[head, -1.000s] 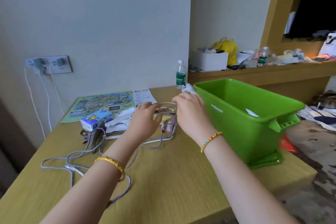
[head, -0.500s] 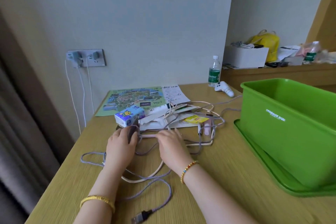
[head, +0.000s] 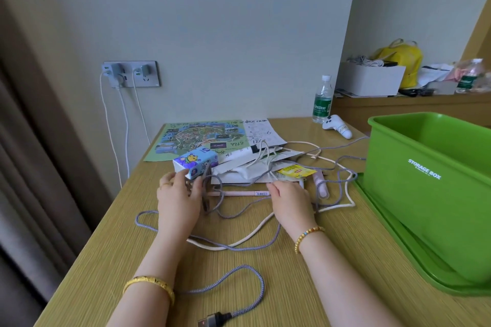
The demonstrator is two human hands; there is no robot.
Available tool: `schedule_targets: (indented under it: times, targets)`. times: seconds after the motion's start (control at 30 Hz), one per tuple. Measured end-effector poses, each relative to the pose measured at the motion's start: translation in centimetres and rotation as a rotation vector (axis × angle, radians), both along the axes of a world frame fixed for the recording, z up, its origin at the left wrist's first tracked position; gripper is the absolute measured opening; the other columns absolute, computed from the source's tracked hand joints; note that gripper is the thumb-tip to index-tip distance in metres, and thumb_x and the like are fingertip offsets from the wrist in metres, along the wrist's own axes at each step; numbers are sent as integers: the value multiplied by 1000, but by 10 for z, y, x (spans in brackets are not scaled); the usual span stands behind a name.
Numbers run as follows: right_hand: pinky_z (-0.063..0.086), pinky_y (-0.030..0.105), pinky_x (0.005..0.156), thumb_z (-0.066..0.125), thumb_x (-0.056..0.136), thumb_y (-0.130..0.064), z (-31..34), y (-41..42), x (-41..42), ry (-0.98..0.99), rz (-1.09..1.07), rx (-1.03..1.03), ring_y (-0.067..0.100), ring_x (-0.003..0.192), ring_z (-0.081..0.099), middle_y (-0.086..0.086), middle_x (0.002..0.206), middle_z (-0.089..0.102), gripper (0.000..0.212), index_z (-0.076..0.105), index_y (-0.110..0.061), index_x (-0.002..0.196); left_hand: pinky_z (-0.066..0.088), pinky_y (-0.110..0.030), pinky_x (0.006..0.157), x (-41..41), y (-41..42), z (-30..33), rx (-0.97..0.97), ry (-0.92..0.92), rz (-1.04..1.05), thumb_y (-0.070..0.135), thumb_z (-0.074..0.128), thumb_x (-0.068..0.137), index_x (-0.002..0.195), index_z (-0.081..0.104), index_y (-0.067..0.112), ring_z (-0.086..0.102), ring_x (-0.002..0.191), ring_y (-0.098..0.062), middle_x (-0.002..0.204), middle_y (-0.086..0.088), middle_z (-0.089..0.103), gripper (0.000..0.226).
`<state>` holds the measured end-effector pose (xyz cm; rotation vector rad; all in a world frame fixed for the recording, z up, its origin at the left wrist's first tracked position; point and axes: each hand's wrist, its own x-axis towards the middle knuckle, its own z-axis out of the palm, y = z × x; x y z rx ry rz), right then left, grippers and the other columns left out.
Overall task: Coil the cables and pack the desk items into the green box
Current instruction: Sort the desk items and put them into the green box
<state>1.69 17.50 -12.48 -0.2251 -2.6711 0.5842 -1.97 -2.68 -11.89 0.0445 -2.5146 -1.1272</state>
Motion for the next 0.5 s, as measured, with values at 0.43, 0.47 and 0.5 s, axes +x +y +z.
schedule_targets:
  times: [0.43, 0.47, 0.5]
  targets:
    - [34, 39, 96, 41, 96, -15, -13, -1, -10, -132, 28, 29, 22, 121, 40, -4, 133, 52, 36, 51, -22, 130, 45, -36, 86, -25, -11, -4, 187, -275, -107, 26, 43, 97, 140, 34, 21, 54, 112, -27, 140, -8, 47, 45]
    - [35, 40, 96, 42, 96, -16, -13, -1, -11, -133, 25, 35, 22, 121, 40, -2, 132, 51, 35, 51, -21, 130, 43, -35, 86, -26, -11, -5, 217, -285, -78, 33, 45, 96, 138, 36, 17, 53, 112, -26, 136, -8, 50, 46]
    - [35, 40, 96, 43, 96, -16, -14, -1, -11, -133, 21, 39, 23, 120, 41, 0, 129, 51, 34, 52, -20, 128, 43, -35, 84, -27, -11, -6, 229, -296, -42, 39, 46, 94, 134, 40, 12, 54, 110, -25, 131, -8, 53, 49]
